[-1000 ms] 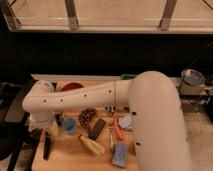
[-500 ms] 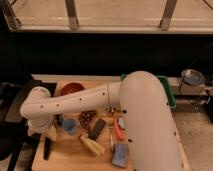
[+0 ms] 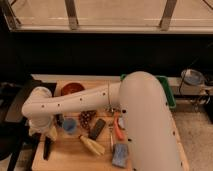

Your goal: Wipe table surface with brush

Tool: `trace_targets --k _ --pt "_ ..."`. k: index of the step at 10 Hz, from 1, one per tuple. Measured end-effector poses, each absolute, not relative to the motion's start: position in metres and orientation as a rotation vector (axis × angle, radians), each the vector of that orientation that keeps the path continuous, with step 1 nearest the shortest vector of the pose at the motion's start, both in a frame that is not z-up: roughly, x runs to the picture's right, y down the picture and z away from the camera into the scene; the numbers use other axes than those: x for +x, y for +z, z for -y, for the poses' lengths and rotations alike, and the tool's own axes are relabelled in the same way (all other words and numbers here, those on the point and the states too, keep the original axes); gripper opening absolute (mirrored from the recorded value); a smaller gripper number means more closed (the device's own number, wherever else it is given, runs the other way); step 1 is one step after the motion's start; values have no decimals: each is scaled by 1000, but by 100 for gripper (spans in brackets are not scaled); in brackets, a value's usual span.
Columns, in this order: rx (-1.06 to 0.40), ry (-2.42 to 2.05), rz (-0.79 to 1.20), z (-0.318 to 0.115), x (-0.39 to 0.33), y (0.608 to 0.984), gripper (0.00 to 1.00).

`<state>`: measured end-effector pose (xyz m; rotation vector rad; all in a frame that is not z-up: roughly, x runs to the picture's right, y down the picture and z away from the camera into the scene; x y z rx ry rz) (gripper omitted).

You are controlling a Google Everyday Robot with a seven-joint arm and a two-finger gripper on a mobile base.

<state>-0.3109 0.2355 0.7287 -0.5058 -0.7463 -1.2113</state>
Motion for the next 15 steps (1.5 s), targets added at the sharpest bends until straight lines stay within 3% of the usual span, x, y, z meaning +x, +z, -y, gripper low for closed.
trace_targets --k 10,15 --pt "-595 -1085 759 -245 -276 806 70" --pt "-597 -1082 764 -243 -273 807 22"
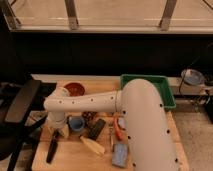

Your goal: Wipe table surface with brush

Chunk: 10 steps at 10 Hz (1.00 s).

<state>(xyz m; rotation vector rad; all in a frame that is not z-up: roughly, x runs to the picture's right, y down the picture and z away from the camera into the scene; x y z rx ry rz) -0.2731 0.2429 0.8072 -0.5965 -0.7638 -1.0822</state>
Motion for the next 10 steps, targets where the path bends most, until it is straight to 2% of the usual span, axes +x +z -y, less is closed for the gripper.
trace_targets --k 2,3,8,10 --pt "-596 -1083 764 -242 -273 807 4" --pt "-595 -1085 763 -242 -273 807 0" --pt "-438 -1133 823 -223 -309 755 0" --pt "-382 -1120 890 -229 -321 741 0"
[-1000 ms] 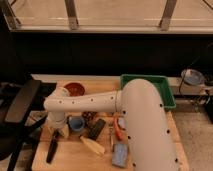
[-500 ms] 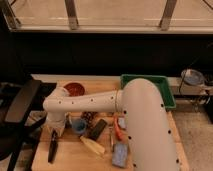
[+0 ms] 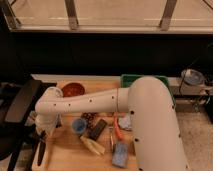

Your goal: Wipe table surface with brush

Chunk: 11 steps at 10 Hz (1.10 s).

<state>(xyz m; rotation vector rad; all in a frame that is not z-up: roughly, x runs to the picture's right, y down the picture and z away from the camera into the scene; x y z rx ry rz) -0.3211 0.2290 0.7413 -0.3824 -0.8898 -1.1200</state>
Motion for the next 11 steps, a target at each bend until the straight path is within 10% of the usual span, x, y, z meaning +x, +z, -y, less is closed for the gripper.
trace_targets --k 11 --pt "-529 -985 1021 -265 -275 742 0"
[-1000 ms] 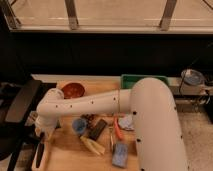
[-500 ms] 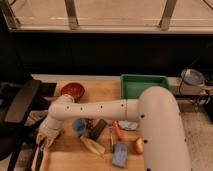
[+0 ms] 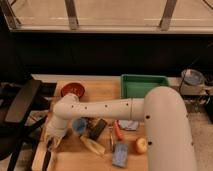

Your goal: Wipe table surface with brush

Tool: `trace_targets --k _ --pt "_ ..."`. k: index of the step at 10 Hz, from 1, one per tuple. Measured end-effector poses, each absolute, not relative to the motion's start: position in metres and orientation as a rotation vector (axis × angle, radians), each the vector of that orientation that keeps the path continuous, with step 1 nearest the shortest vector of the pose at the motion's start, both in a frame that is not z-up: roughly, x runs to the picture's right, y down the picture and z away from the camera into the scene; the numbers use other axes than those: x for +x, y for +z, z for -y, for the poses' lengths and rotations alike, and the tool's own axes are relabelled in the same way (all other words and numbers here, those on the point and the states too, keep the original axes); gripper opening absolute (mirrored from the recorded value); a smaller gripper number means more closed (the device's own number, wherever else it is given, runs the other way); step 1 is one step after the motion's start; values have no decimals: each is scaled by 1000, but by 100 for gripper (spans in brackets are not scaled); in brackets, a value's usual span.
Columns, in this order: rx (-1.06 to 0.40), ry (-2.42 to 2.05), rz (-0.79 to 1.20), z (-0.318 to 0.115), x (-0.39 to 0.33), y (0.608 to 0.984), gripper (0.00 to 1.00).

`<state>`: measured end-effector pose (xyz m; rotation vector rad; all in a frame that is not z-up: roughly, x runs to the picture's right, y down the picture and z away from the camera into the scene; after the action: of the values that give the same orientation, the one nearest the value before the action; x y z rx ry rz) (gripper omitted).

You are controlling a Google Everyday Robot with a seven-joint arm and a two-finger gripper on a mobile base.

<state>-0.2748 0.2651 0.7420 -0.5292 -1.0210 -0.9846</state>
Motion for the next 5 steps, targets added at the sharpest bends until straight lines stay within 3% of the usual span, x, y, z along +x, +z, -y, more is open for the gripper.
trace_targets --k 5 --pt "-541 -1015 963 -236 -276 767 0"
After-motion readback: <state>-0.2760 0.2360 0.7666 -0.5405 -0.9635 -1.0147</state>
